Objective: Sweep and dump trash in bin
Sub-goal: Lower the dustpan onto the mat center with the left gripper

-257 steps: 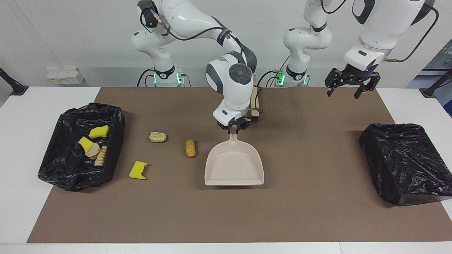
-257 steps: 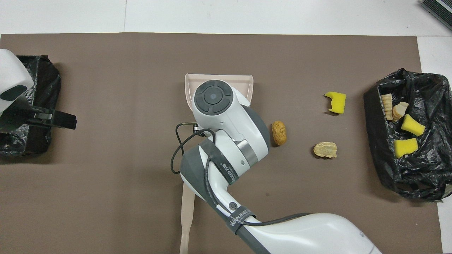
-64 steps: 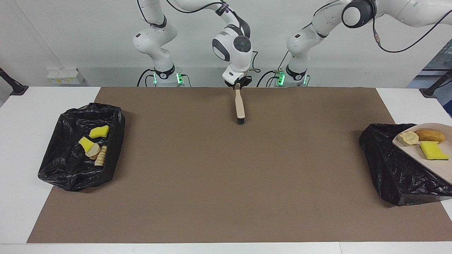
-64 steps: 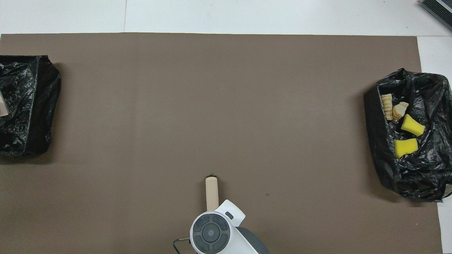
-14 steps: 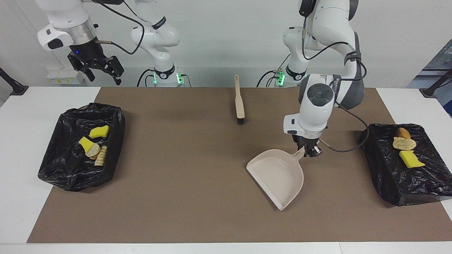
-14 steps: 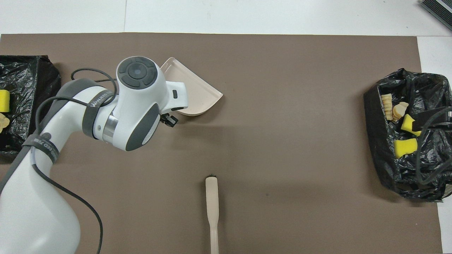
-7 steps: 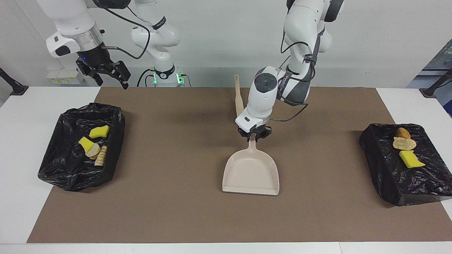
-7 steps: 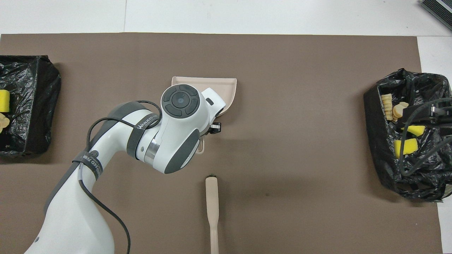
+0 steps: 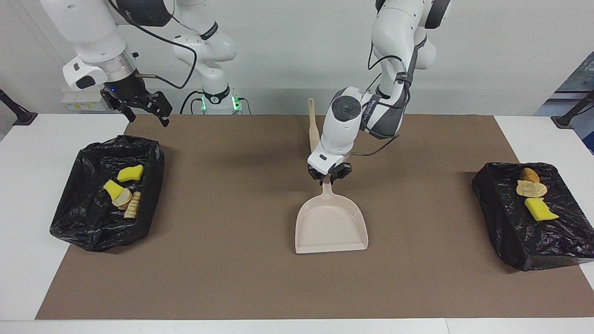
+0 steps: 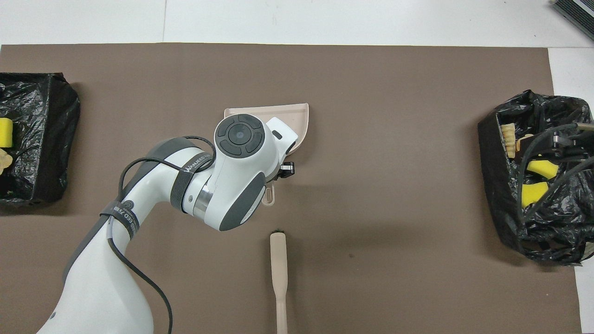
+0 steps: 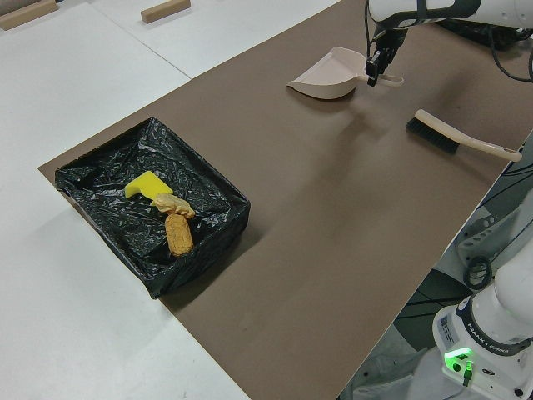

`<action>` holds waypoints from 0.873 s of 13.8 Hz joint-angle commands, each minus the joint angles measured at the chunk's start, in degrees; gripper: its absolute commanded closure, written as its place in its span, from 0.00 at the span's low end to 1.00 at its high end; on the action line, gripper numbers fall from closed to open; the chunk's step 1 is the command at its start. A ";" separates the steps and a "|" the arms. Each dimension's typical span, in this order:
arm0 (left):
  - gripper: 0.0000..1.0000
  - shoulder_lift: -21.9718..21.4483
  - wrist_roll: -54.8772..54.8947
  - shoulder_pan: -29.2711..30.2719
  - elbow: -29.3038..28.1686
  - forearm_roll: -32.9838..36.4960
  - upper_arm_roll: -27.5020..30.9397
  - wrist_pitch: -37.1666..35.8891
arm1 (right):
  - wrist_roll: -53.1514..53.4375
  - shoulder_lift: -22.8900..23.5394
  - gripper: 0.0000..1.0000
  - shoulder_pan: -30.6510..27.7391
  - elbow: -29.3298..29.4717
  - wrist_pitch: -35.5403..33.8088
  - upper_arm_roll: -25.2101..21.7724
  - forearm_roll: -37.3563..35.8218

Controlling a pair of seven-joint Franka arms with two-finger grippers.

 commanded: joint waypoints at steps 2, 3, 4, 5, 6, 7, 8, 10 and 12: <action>0.25 -2.35 3.89 -0.72 -2.50 -1.10 1.04 0.53 | -0.81 -0.40 0.00 -0.37 0.05 0.47 0.35 0.97; 0.05 -2.70 3.89 -0.55 -2.50 -1.10 1.04 0.18 | -0.72 -0.84 0.00 -0.28 -0.74 0.47 0.35 0.97; 0.00 -3.48 3.89 -0.37 -2.50 -1.10 1.13 0.09 | -1.07 -0.67 0.00 -0.45 -0.57 0.47 0.52 1.23; 0.00 -4.28 4.15 0.06 -2.50 -1.02 1.56 -0.17 | -0.90 -0.76 0.00 -0.72 -0.57 0.47 0.35 1.06; 0.00 -4.89 6.24 1.98 -2.50 -1.02 1.65 -0.78 | -0.98 -0.76 0.00 -1.07 -0.57 0.38 0.44 1.14; 0.00 -5.25 11.13 3.65 -2.59 -1.02 1.66 -1.23 | -0.90 -0.76 0.00 -1.07 -0.57 0.46 0.44 1.15; 0.00 -6.38 16.75 5.76 -2.85 -1.02 1.66 -2.45 | -0.98 -0.76 0.00 -0.98 -0.57 0.47 0.52 1.15; 0.00 -9.63 24.33 11.38 -4.25 -1.02 1.66 -5.43 | -0.98 -0.76 0.00 -0.81 -0.57 0.47 0.53 1.15; 0.00 -12.71 32.77 17.09 -5.75 -0.93 1.74 -6.85 | -0.90 -0.76 0.00 -0.89 -0.57 0.47 0.53 1.15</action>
